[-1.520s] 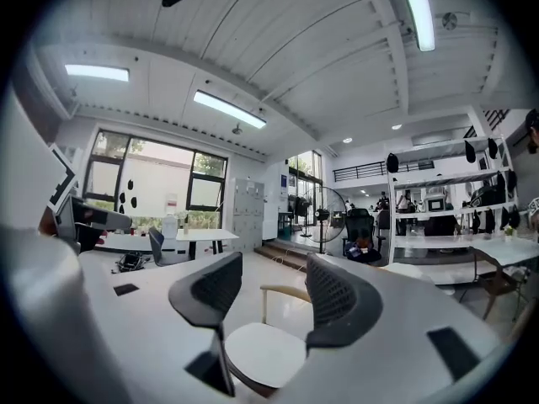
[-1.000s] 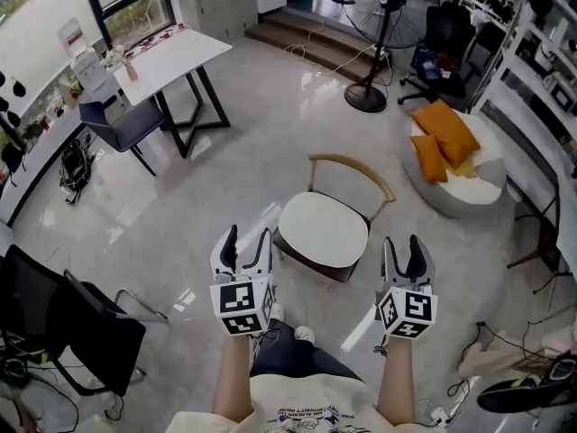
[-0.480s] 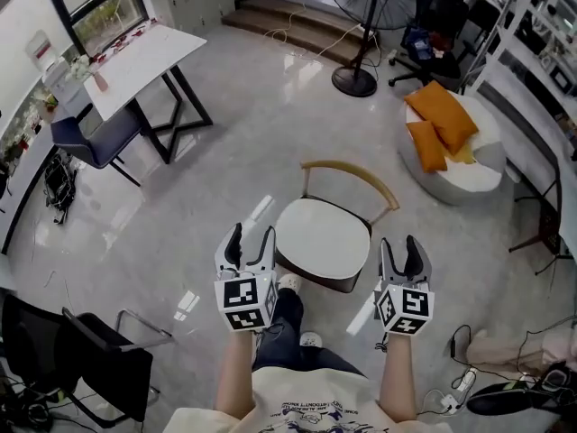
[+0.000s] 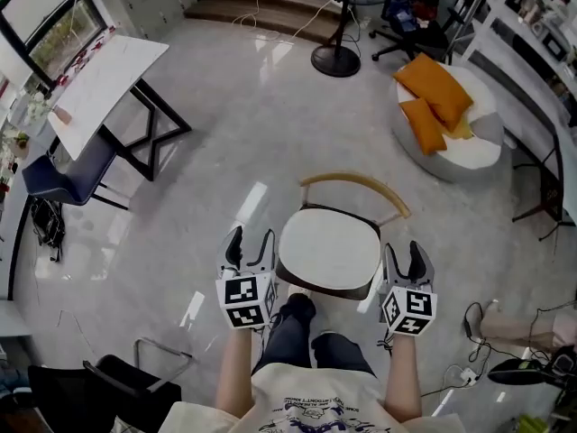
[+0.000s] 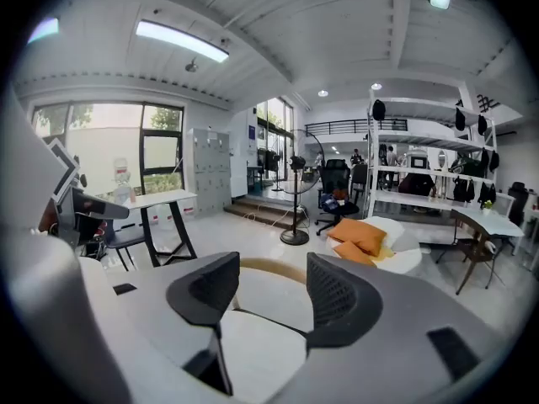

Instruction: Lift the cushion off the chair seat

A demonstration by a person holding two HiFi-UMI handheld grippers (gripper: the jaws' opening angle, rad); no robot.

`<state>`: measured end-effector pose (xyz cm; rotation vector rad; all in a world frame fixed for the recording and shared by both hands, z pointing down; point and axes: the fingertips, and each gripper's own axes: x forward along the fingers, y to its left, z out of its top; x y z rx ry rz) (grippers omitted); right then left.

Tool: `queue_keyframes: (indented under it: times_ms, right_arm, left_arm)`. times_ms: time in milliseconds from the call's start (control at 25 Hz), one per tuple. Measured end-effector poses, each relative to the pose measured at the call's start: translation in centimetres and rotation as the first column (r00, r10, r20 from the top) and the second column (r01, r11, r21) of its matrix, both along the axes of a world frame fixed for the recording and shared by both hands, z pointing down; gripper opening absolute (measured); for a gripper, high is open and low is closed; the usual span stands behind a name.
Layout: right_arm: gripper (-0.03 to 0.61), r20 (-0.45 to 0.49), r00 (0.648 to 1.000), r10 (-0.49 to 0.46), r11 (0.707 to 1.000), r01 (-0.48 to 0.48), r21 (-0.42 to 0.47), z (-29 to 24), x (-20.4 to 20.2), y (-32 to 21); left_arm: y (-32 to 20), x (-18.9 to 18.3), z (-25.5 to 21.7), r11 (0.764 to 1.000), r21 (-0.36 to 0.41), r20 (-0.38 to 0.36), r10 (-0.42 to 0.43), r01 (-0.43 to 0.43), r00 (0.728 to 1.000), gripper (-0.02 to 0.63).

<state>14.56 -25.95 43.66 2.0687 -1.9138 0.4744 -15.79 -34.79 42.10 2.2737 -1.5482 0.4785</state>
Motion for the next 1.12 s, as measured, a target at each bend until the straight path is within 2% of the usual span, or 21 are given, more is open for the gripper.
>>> queue_keyframes:
  times_ms: [280, 600, 920, 1120]
  right_arm:
    - [0.265, 0.022, 0.998, 0.055, 0.993, -0.053, -0.104, 7.3, -0.2, -3.4]
    - [0.264, 0.055, 0.991, 0.122, 0.970, -0.107, -0.218, 16.4, 1.7, -3.9]
    - [0.264, 0.086, 0.988, 0.131, 0.924, -0.091, -0.371, 27.6, 5.9, -4.8]
    - [0.265, 0.109, 0.984, 0.140, 0.893, -0.078, -0.443, 35.0, 7.9, -5.4]
  left_arm:
    - [-5.8, -0.3, 7.1, 0.994, -0.089, 0.035, 0.064, -0.061, 0.997, 0.255]
    - [-8.0, 2.1, 16.3, 0.970, -0.212, 0.038, 0.132, -0.121, 0.990, 0.255]
    - [-10.3, 5.7, 27.0, 0.936, -0.332, 0.075, 0.153, -0.120, 0.985, 0.255]
    - [-10.9, 6.9, 35.4, 0.897, -0.430, 0.088, 0.158, -0.106, 0.983, 0.255]
